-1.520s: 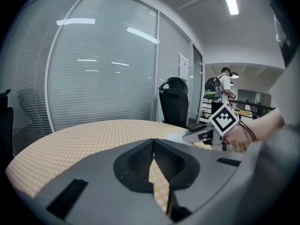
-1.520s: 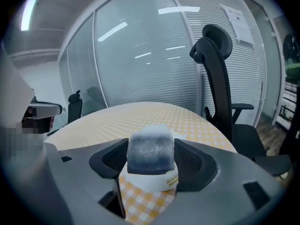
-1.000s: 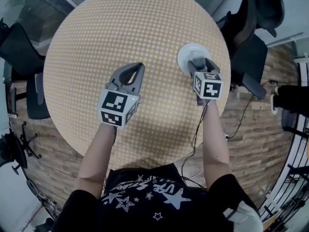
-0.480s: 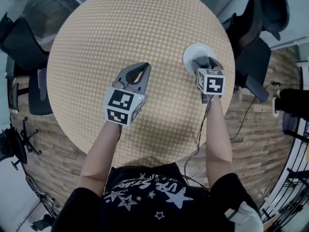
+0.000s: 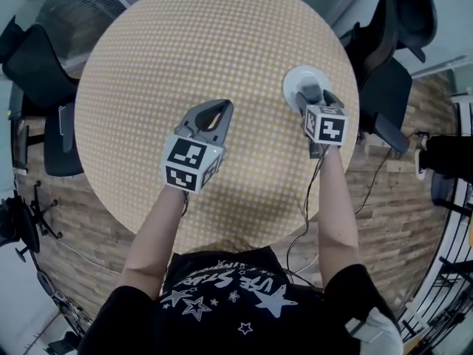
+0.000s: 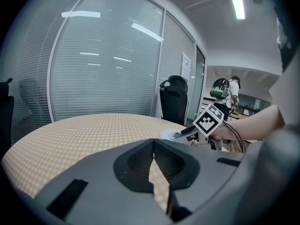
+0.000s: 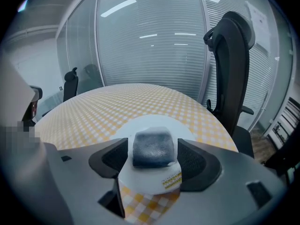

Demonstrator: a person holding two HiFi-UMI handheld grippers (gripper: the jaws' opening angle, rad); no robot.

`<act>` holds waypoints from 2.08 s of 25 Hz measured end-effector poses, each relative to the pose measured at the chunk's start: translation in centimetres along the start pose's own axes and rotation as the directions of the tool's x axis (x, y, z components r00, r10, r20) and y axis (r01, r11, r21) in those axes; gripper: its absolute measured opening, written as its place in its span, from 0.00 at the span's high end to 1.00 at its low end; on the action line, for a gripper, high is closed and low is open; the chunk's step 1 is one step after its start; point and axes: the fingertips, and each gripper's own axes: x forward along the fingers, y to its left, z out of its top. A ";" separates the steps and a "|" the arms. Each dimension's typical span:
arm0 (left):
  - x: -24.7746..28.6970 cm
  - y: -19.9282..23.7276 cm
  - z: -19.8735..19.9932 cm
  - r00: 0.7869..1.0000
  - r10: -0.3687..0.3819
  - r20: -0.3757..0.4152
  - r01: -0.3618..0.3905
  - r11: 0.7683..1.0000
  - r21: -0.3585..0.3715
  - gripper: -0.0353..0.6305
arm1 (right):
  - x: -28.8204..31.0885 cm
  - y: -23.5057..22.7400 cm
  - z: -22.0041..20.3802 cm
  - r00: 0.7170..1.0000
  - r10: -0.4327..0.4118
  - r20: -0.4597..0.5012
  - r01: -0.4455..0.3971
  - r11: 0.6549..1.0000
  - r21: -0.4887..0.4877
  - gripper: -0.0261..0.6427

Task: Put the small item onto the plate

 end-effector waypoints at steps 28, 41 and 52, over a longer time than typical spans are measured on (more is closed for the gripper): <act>-16.4 -2.4 1.1 0.947 -0.287 0.146 0.276 0.957 0.094 0.94 | -22.1 23.7 3.8 0.924 0.037 0.381 -0.083 0.991 0.105 0.71; -23.4 -4.5 -2.1 0.877 -0.464 0.128 0.447 0.884 0.138 0.94 | -30.8 32.7 -0.7 0.884 -0.109 0.454 0.027 0.983 0.184 0.88; -28.3 -11.3 -3.2 0.886 -0.439 0.151 0.428 0.898 0.099 0.94 | -38.3 33.0 -6.2 0.857 -0.047 0.512 -0.052 0.983 0.177 0.89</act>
